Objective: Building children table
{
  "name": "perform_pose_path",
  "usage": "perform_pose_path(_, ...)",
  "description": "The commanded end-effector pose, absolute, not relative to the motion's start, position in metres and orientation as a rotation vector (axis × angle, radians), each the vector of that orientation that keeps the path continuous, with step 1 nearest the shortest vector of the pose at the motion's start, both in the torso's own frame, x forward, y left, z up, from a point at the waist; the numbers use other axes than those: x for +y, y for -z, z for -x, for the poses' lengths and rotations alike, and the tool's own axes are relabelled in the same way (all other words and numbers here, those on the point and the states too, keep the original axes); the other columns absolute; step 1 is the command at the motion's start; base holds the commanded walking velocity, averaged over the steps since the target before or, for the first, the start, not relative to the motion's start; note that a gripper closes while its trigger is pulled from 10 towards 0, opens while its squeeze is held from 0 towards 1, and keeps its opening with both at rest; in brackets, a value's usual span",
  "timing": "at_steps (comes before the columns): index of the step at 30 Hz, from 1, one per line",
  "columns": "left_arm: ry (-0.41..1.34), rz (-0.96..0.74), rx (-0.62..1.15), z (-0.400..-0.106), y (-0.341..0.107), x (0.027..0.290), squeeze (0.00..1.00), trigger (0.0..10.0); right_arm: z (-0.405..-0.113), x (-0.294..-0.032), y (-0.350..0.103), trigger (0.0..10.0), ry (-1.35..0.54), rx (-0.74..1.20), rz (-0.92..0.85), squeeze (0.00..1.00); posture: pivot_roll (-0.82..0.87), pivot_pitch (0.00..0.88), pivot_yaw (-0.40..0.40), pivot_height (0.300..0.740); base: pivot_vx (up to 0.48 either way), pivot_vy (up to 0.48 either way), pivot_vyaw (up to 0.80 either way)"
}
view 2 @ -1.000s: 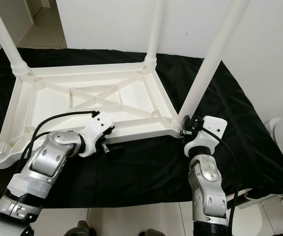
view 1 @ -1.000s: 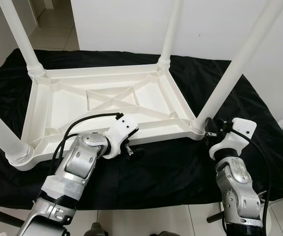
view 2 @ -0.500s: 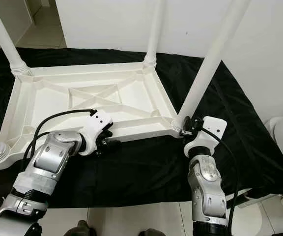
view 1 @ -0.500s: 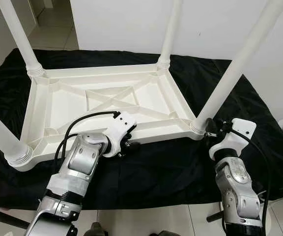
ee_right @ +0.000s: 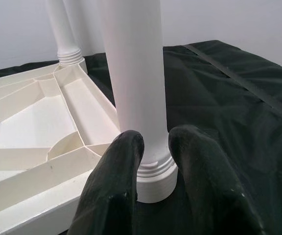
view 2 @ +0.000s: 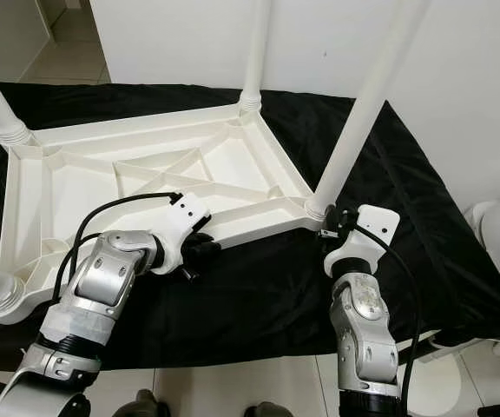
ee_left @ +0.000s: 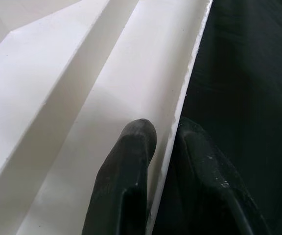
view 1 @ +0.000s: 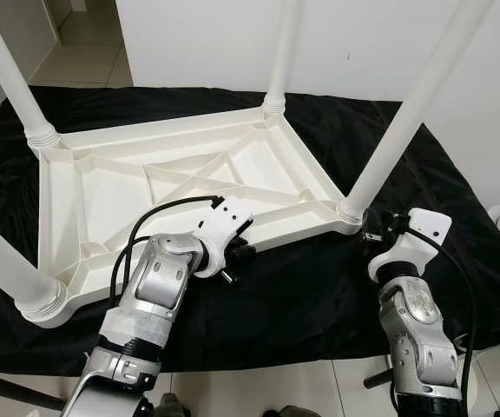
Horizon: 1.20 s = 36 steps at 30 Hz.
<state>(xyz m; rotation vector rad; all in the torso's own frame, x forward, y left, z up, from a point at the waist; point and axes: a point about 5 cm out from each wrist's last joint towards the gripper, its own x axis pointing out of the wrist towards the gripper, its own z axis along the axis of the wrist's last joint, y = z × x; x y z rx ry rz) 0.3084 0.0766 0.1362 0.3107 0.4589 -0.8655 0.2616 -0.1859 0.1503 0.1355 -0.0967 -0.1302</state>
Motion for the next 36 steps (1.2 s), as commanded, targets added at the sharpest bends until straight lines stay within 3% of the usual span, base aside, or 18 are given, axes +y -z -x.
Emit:
perform_pose_path(1, 0.447, -0.383, 0.355, -0.323, -0.145, 0.094, 0.0, 0.0, -0.262, -0.186, -0.148, 10.0, 0.136, -0.083, -0.141, 0.0, 0.01, 0.026, -0.049, 0.74, 0.0, 0.0, 0.0)
perform_pose_path(2, 0.48, -0.384, 0.335, -0.322, -0.147, 0.089, 0.0, 3.4, -0.263, -0.185, -0.148, 10.0, 0.133, -0.083, -0.138, 0.0, 0.01, 0.028, -0.051, 0.74, 0.0, 0.0, 0.0)
perform_pose_path(3, 0.48, -0.384, 0.335, -0.322, -0.147, 0.089, 0.0, 3.4, -0.263, -0.185, -0.148, 10.0, 0.133, -0.083, -0.138, 0.0, 0.01, 0.028, -0.051, 0.74, 0.0, 0.0, 0.0)
perform_pose_path(4, 0.52, -0.387, 0.311, -0.32, -0.148, 0.084, 0.0, 8.9, -0.263, -0.184, -0.148, 10.0, 0.13, -0.083, -0.133, 0.0, 0.01, 0.028, -0.051, 0.74, 0.0, 0.0, 0.0)
perform_pose_path(5, 0.582, -0.394, 0.269, -0.316, -0.152, 0.076, 0.0, 10.0, -0.263, -0.183, -0.148, 10.0, 0.127, -0.083, -0.13, 0.0, 0.01, 0.028, -0.051, 0.74, 0.0, 0.0, 0.0)
perform_pose_path(6, 0.667, -0.375, 0.21, -0.31, -0.157, 0.065, 0.18, 10.0, -0.263, -0.183, -0.148, 10.0, 0.124, -0.081, -0.126, 0.0, 0.01, 0.027, -0.05, 0.74, 0.0, 0.0, 0.0)
perform_pose_path(8, 0.667, -0.375, 0.21, -0.31, -0.157, 0.065, 0.18, 10.0, -0.263, -0.183, -0.148, 10.0, 0.124, -0.081, -0.126, 0.0, 0.01, 0.027, -0.05, 0.74, 0.0, 0.0, 0.0)
perform_pose_path(9, 0.692, -0.357, 0.193, -0.308, -0.159, 0.062, 1.0, 10.0, -0.264, -0.182, -0.147, 10.0, 0.123, -0.081, -0.124, 0.0, 0.01, 0.027, -0.05, 0.74, 0.0, 0.0, 0.0)
perform_pose_path(10, 0.734, -0.295, 0.193, -0.305, -0.161, 0.059, 1.0, 10.0, -0.264, -0.183, -0.148, 10.0, 0.123, -0.082, -0.123, 0.0, 0.01, 0.025, -0.049, 0.74, 0.0, 0.0, 0.0)
perform_pose_path(14, 0.858, -0.332, 0.144, -0.293, -0.164, 0.051, 1.0, 10.0, -0.265, -0.183, -0.148, 10.0, 0.124, -0.085, -0.12, 0.0, 0.01, 0.023, -0.047, 0.74, 0.0, 0.0, 0.0)
perform_pose_path(15, 0.887, -0.386, 0.071, -0.288, -0.167, 0.049, 0.65, 10.0, -0.265, -0.182, -0.148, 10.0, 0.121, -0.086, -0.12, 0.0, 0.02, 0.022, -0.046, 0.74, 0.0, 0.0, 0.0)
perform_pose_path(16, 0.887, -0.386, 0.071, -0.288, -0.167, 0.049, 0.65, 10.0, -0.265, -0.182, -0.148, 10.0, 0.121, -0.086, -0.12, 0.0, 0.02, 0.022, -0.046, 0.74, 0.0, 0.0, 0.0)
perform_pose_path(17, 0.904, -0.408, 0.036, -0.286, -0.169, 0.048, 0.0, 10.0, -0.265, -0.181, -0.148, 10.0, 0.119, -0.087, -0.12, 0.0, 0.02, 0.022, -0.046, 0.74, 0.0, 0.0, 0.0)
perform_pose_path(20, 0.916, -0.47, -0.029, -0.28, -0.172, 0.052, 0.0, 10.0, -0.265, -0.18, -0.148, 10.0, 0.116, -0.088, -0.122, 0.0, 0.02, 0.023, -0.043, 0.74, 0.0, 0.0, 0.0)
perform_pose_path(26, 0.881, -0.434, 0.008, -0.282, -0.171, 0.061, 0.0, 10.0, -0.265, -0.178, -0.148, 10.0, 0.113, -0.09, -0.121, 0.0, 0.03, 0.026, -0.041, 0.74, 0.0, 0.0, 0.0)
perform_pose_path(36, 0.891, -0.509, 0.134, -0.273, -0.147, 0.103, 0.0, 10.0, -0.267, -0.176, -0.146, 10.0, 0.101, -0.082, -0.124, 0.0, 0.05, 0.032, -0.053, 0.74, 0.0, 0.0, 0.0)
